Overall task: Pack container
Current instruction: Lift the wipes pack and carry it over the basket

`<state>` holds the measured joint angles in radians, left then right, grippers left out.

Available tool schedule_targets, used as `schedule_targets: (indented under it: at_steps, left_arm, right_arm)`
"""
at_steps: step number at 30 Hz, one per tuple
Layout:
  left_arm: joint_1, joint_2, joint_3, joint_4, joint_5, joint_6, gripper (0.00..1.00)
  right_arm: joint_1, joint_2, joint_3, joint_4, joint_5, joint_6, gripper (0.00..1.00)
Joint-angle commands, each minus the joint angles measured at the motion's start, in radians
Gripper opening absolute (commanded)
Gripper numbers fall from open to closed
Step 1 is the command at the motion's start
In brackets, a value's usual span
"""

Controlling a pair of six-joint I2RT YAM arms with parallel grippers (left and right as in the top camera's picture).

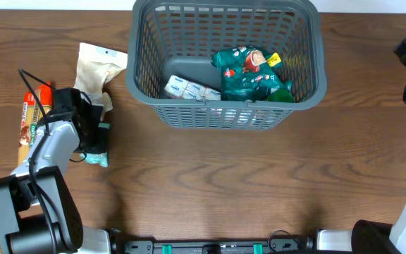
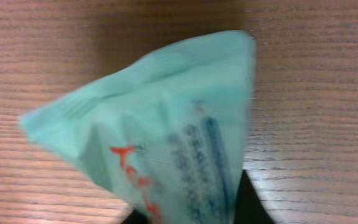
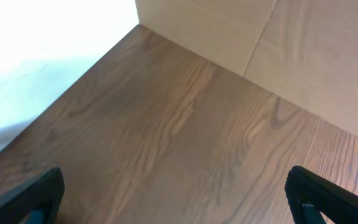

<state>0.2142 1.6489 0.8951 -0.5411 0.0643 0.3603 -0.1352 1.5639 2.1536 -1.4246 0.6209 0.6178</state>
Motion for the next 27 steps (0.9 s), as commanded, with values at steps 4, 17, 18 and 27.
schedule_targets:
  at_steps: [4, 17, 18, 27]
  left_arm:
    - [0.010, 0.010, -0.004, -0.004, -0.005, 0.005, 0.06]
    - [0.010, -0.105, 0.079, -0.049, -0.005, -0.056, 0.06]
    - [0.010, -0.129, 0.092, -0.049, -0.005, -0.072, 0.06]
    - [0.009, -0.327, 0.259, -0.183, 0.015, -0.111, 0.06]
  right_arm:
    - [-0.008, 0.000, 0.009, -0.002, 0.018, 0.010, 0.99]
    - [-0.008, 0.000, 0.009, -0.002, 0.018, 0.010, 0.99]
    - [-0.008, 0.000, 0.009, -0.002, 0.017, 0.010, 0.99]
    - [-0.008, 0.000, 0.009, -0.002, 0.017, 0.010, 0.99]
